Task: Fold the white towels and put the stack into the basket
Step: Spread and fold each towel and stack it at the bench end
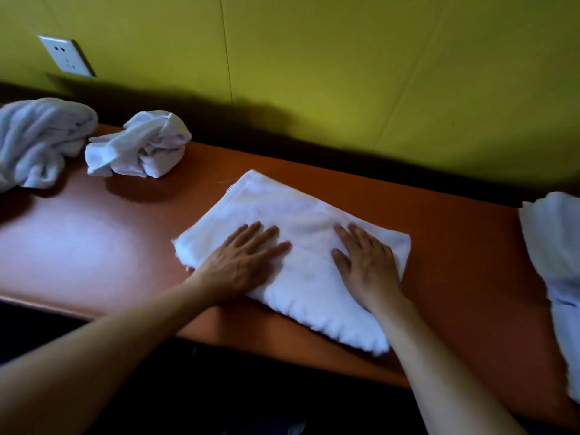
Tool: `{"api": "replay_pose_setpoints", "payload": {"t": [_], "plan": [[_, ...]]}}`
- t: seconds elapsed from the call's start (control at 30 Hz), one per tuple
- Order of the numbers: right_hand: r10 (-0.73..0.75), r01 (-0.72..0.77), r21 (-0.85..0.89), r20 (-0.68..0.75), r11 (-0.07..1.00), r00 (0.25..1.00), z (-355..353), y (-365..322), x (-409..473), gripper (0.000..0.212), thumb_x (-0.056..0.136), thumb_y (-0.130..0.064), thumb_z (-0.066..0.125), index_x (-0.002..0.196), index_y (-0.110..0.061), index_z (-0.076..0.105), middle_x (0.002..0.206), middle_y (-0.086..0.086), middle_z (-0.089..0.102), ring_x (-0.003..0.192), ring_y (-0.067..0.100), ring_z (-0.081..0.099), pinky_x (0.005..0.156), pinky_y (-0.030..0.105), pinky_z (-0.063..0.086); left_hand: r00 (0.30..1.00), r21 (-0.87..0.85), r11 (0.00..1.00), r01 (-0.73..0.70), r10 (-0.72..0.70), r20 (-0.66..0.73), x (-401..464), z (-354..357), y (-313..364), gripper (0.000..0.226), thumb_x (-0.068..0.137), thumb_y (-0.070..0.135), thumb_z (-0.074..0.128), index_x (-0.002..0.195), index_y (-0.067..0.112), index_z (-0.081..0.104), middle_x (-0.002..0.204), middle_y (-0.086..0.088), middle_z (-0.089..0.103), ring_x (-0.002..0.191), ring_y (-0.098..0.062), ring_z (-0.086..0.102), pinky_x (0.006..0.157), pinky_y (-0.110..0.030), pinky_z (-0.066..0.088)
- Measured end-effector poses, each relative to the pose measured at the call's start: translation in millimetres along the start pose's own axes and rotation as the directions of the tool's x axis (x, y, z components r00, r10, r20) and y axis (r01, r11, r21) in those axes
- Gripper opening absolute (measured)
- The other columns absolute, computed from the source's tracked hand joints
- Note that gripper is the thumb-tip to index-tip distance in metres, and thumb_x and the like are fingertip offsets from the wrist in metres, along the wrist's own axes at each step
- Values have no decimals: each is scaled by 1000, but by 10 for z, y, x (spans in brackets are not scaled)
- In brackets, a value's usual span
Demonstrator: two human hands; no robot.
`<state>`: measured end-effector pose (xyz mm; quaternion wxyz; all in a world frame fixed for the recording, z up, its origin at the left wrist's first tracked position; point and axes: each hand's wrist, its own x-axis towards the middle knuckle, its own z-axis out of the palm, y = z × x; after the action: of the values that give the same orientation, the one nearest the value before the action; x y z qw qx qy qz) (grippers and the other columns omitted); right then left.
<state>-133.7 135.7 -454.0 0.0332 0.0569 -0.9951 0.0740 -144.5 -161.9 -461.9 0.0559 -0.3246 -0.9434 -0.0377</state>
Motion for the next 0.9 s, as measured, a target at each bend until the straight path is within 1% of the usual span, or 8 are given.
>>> {"api": "replay_pose_setpoints", "payload": {"t": [0.07,0.23,0.33,0.47,0.53,0.63,0.77,0.9], "plan": [[86,-86,-49,12,995,996,-60,-17,-206,60,98,-55,31,153,-30,34,155,4,40,136,30,42,105,49,36,997,65,998,-4,9,-71,114,-52,-71,50,98,43,44,144,25,54,147,-14,52,134,-41,48,115,-52,34],[240,-245,-63,-79,967,968,-63,-273,-780,66,87,-57,46,140,-18,54,119,15,59,105,37,52,91,47,45,951,92,962,259,-237,-197,247,-174,127,32,82,15,75,112,15,64,109,-13,61,91,-37,58,80,-46,44],[287,-289,-21,-70,957,956,-82,-441,-1021,69,86,-58,49,138,-12,55,113,18,57,100,38,50,90,46,45,957,-2,986,168,-163,-240,168,-230,418,24,83,8,71,106,15,65,101,-11,61,81,-34,56,72,-44,43],[303,-305,-24,-61,952,951,-100,-536,-1184,69,86,-58,49,135,-10,55,109,19,55,93,37,49,87,46,44,967,-70,995,-73,53,-251,-304,-387,1060,18,92,26,60,103,14,67,97,-9,62,79,-31,55,74,-44,45],[316,-318,-14,-75,948,946,-103,-554,-1185,69,85,-57,51,133,-8,57,107,21,56,91,38,49,86,46,44,984,-93,993,-68,52,-173,-666,-390,1315,36,91,45,57,107,15,66,103,-8,62,85,-32,57,84,-45,45],[319,-320,1,-75,947,945,-100,-552,-1161,69,83,-56,53,132,-7,58,108,22,56,93,38,50,87,47,45,999,-44,999,-32,33,32,-1096,-261,1419,77,75,68,61,131,15,59,130,-12,58,118,-35,54,106,-56,38],[317,-317,10,-41,948,947,-159,-539,-1224,67,84,-53,63,137,-11,54,115,21,55,101,40,49,91,47,43,998,-67,998,-15,19,59,-1167,-194,1257,69,80,29,61,147,22,47,141,-19,51,131,-41,48,113,-56,36],[288,-292,129,51,948,956,-247,-525,-1429,64,84,-51,64,139,-19,52,123,15,53,110,37,47,100,47,38,997,-379,923,64,-78,-22,-1181,-412,1254,40,80,25,58,117,9,58,112,-7,61,107,-31,60,95,-38,45]]}}
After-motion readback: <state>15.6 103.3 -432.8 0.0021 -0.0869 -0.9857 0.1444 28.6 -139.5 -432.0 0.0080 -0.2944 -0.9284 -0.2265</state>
